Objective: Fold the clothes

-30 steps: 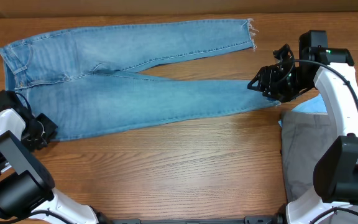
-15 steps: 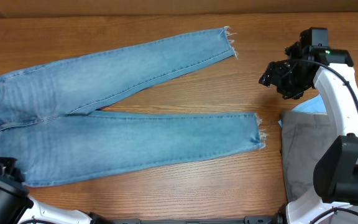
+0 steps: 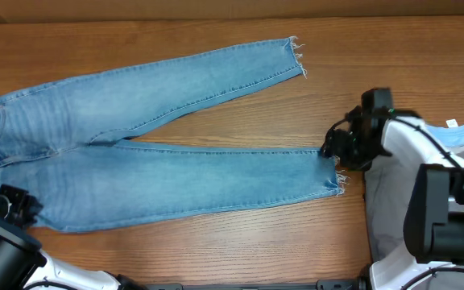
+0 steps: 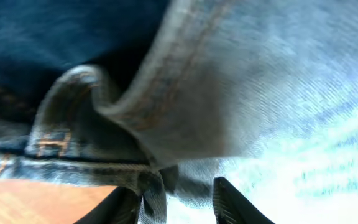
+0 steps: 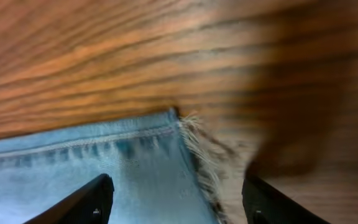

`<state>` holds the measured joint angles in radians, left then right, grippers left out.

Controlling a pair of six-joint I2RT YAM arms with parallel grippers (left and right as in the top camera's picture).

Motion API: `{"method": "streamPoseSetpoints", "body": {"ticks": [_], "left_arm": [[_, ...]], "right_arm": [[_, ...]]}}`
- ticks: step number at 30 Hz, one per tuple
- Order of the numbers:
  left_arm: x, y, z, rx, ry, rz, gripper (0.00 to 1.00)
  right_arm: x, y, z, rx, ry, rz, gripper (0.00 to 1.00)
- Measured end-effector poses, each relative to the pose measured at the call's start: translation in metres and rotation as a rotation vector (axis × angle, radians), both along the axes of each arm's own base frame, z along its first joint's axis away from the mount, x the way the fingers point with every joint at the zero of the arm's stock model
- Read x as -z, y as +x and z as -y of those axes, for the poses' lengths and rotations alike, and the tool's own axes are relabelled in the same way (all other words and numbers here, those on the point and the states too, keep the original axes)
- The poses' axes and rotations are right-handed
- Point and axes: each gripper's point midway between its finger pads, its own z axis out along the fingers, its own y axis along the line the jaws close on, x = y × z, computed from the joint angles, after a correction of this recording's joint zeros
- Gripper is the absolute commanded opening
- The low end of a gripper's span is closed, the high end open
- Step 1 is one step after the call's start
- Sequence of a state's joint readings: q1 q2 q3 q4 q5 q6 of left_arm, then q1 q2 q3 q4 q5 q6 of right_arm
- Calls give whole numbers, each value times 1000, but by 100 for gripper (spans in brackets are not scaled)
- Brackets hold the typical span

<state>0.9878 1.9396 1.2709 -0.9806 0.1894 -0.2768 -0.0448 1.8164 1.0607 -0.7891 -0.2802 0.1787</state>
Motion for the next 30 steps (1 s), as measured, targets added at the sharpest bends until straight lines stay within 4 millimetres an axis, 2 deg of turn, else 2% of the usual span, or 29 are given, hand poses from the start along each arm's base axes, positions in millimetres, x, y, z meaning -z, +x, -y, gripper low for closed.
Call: {"method": "streamPoseSetpoints", "body": {"ticks": [2,4,6,9,10,13,17,21,22,23,24,27,30], "left_arm": [[-1,7,3,34,4,17,51],[-4,11,4,51,11,33,64],[-10,13,3,57,25,50,76],[-24,12,-3,52,61,76,81],[-29,11,-5,46,76,85,82],[-41,4,-12,20,105,101,82],[-45,-2,-14,3,106,101,81],[-45,-3,-11,4,95,95,81],[-45,-3,-11,4,96,95,81],[-45,-3,-11,4,95,94,81],[-45,-3,-11,4,96,95,82],[-45,-3,-11,4,95,94,85],[-44,-8,-8,-3,84,72,87]], "right_arm": [[-1,9,-1,9,7,57,62],[0,16,-2,17,14,105,39],[2,19,-4,23,22,129,26],[6,18,-4,21,29,136,7],[6,18,-4,27,29,134,4],[7,18,-4,34,30,140,4],[1,31,2,50,31,172,4],[-31,67,22,94,20,253,4],[-41,76,27,107,14,276,11],[-53,86,33,123,10,300,41],[-63,94,40,137,0,320,52],[-76,96,49,154,-16,312,61],[-74,83,49,163,-18,246,62]]}}
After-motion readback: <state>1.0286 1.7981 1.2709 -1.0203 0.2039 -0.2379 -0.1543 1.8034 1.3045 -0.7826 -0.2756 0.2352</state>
